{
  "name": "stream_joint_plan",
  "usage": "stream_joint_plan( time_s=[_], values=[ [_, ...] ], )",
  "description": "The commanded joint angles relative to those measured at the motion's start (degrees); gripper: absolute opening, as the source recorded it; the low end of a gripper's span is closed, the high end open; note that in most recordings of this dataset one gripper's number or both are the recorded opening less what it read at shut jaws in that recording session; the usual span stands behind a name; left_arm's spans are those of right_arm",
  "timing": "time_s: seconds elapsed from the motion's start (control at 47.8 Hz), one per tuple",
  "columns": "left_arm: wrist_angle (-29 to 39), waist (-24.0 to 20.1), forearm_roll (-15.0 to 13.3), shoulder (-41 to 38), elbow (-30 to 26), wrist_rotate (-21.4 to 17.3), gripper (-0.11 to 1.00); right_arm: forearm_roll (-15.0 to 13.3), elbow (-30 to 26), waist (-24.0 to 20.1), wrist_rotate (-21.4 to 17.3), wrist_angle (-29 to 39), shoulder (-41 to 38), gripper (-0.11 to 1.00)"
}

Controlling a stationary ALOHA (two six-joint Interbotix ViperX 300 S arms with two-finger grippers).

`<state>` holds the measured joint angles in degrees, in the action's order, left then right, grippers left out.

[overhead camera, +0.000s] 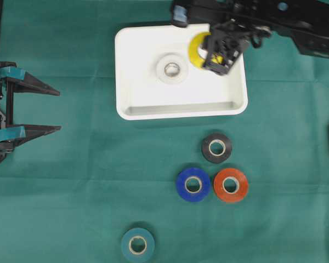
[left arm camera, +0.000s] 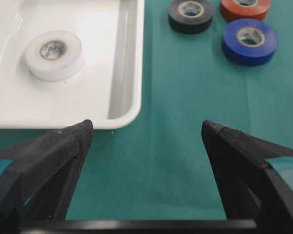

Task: Pick up the tape from a random location and place it into the white case.
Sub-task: 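Lift the yellow tape and carry it over the white tray, then lower the yellow tape into the tray beside the white tape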

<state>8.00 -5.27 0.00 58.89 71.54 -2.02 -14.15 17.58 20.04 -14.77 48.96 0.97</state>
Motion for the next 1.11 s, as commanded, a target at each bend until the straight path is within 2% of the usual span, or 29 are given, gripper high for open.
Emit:
stream_joint_plan(
  time_s=[0.0, 0.251, 1.088],
  values=[
    [-0.35, -0.09, -0.09, -0.53, -0.7, 0.0, 0.94, -0.18, 1.58, 0.53, -0.09, -1.58, 3.52, 0.31],
    [-0.7, -0.09, -0.09, -0.53, -0.7, 0.0, 0.94, -0.18, 5.27, 0.62, -0.09, -4.22, 6.06, 0.31],
    [-0.62, -0.09, -0.18, -0.53, -0.62, 1.23, 0.94, -0.18, 5.45, 0.7, 0.0, -5.45, 6.06, 0.31]
  ],
)
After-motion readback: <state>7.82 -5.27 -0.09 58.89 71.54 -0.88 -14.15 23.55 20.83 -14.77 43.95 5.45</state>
